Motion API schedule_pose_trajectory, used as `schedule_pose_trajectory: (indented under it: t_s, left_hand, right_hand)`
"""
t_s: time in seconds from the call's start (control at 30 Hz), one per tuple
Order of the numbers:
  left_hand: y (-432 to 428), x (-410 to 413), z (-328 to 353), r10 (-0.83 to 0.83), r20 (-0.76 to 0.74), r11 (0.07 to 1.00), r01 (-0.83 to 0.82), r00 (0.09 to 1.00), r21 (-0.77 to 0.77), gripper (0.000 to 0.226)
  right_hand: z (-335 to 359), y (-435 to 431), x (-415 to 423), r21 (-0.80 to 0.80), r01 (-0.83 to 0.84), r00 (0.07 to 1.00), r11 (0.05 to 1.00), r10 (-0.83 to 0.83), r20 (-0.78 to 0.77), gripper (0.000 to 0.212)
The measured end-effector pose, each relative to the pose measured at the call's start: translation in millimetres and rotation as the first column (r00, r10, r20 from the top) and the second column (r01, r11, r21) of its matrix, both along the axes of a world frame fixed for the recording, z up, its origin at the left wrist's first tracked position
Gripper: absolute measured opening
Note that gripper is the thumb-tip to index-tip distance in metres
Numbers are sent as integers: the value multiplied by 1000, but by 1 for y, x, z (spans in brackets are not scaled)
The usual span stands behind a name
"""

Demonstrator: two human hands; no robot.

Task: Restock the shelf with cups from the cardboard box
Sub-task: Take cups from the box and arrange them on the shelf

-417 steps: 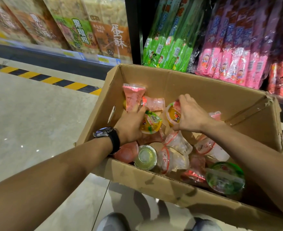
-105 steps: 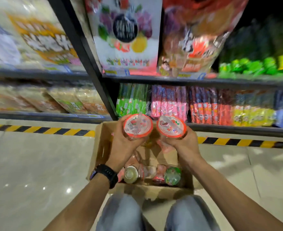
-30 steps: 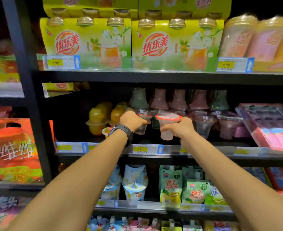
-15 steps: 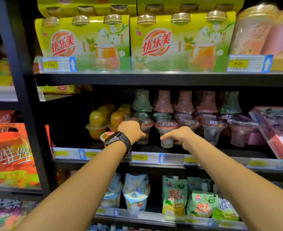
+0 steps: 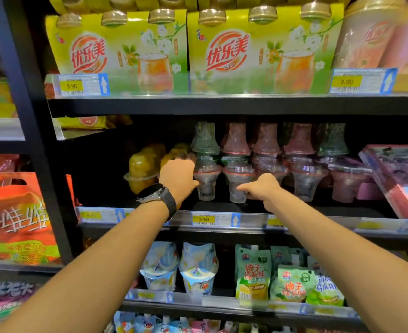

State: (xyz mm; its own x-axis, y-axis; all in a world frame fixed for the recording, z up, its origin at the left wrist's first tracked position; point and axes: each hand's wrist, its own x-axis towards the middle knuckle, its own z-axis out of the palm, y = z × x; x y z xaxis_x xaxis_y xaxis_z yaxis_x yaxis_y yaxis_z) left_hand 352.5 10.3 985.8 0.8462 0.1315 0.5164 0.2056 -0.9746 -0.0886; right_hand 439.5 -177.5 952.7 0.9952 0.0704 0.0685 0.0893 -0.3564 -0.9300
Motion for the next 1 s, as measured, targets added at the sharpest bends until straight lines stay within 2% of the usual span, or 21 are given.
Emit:
schedule_pose_trajectory:
  t_s: [0.13, 0.23, 0.37, 0.53, 0.63, 0.77, 0.87, 1.0]
  left_hand:
    - [1, 0, -1, 29, 4, 996, -29, 1000, 84, 49]
    - [-4, 3, -4, 44, -11, 992, -43, 999, 118, 42]
    - [-5, 8, -3, 57, -32, 990, -52, 998, 128, 32]
    - [-1, 12, -4, 35, -43, 994, -31, 998, 107, 39]
    - [-2, 12, -4, 27, -57, 995, -21, 998, 93, 40]
    - [-3, 4, 0, 8, -28, 998, -7, 1000, 59, 39]
    - [0, -5, 0, 0, 6, 999, 0, 1000, 55, 42]
    - [8, -21, -4, -22, 52, 996, 18, 998, 83, 53]
  right_hand:
    - [-5, 10, 19, -106, 31, 999, 994, -32, -5, 9]
    - [-5, 14, 27, -163, 31, 999, 986, -36, -30, 11]
    - [-10, 16, 38, -159, 22, 997, 987, -34, -71, 27]
    - [0, 13, 6, -91, 25, 997, 996, -32, -74, 34]
    - [9, 9, -9, -113, -24, 997, 993, 16, -73, 32]
    - [18, 1, -23, -126, -55, 998, 991, 53, -21, 41]
    - [23, -7, -37, -274, -29, 997, 961, 47, 59, 51]
    - [27, -14, -59, -489, 80, 969, 869, 47, 242, 53]
